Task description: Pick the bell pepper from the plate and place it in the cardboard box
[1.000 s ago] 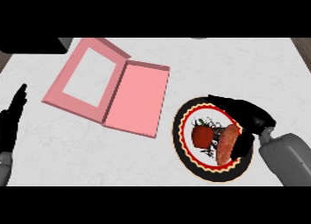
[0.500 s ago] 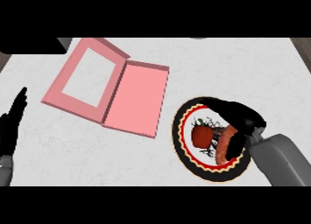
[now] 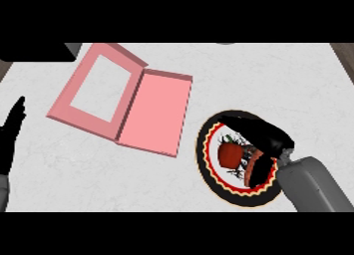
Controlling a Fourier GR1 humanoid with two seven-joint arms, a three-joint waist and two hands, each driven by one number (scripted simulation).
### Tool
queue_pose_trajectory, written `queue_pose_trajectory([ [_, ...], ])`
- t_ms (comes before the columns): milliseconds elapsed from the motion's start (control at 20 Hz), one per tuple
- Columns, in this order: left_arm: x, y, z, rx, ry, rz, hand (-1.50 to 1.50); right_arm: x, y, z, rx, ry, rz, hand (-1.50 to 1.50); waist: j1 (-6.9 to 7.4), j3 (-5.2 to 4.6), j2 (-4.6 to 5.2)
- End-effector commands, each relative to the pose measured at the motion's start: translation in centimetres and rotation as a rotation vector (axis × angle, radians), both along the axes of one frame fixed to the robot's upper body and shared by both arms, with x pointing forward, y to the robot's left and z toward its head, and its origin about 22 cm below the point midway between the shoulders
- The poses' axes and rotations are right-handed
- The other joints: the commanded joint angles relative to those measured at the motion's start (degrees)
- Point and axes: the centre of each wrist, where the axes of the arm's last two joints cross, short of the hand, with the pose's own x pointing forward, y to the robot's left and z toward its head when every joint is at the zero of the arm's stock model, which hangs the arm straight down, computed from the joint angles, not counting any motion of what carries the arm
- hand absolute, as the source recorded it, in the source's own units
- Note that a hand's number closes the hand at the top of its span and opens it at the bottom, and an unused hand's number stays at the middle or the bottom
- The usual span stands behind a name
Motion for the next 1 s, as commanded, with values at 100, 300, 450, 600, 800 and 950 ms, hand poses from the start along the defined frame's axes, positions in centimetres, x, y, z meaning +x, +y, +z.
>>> queue_pose_trajectory([
  [100,-1.1,-0.1,-0.6,0.013,0.0,0.009,0.0,-1.1,0.9,1.6,0.047,-0.022,0.036,-1.5,0.03,0.0,-0.02],
  [300,0.8,-0.8,-0.4,-0.012,0.009,-0.009,0.0,-1.0,5.1,0.4,-0.049,0.008,0.027,-1.5,-0.01,-0.01,0.06],
  [450,-0.1,-0.8,-0.5,-0.008,0.004,-0.003,0.0,-0.9,5.1,1.5,-0.114,0.029,0.008,-1.5,0.06,0.0,-0.01],
  [600,0.9,-0.7,0.1,0.001,-0.002,0.017,0.0,-0.8,4.6,-1.7,-0.14,0.078,-0.027,-1.5,0.08,0.01,0.07],
  [800,-0.1,-1.7,-0.6,-0.004,0.004,0.009,0.0,0.1,5.8,-3.0,-0.152,0.06,-0.049,-1.5,0.14,0.01,0.05],
  [950,0.2,0.7,-0.4,-0.015,-0.007,0.014,0.0,0.2,4.6,-4.1,-0.159,-0.139,-0.017,1.5,0.38,0.03,0.24],
])
